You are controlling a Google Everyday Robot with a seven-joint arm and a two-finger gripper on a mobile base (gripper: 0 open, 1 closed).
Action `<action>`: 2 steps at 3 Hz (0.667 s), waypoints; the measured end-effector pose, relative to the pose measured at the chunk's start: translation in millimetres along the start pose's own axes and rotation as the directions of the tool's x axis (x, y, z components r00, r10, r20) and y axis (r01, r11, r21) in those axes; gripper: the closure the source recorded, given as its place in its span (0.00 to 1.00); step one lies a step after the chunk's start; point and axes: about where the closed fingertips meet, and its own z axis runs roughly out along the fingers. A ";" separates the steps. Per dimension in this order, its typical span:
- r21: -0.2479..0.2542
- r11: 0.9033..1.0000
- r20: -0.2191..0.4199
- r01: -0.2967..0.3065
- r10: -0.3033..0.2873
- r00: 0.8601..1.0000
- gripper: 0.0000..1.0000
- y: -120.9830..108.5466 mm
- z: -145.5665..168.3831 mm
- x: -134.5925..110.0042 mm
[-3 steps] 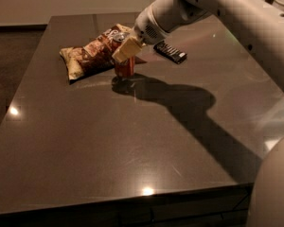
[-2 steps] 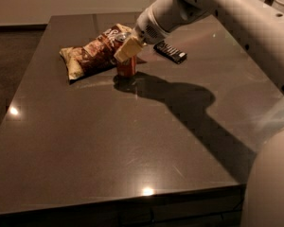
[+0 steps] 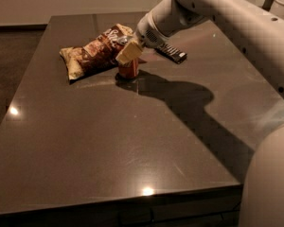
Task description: Move coke can near brown chip bag
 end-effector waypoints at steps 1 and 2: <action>0.001 1.000 0.004 -0.008 0.008 1.000 0.13 0.5 3.4 5.3; -0.003 1.000 0.003 -0.007 0.007 1.000 0.00 1.6 5.5 5.0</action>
Offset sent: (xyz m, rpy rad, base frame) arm -0.0004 -0.0010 -0.0057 0.0055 0.0034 -0.0052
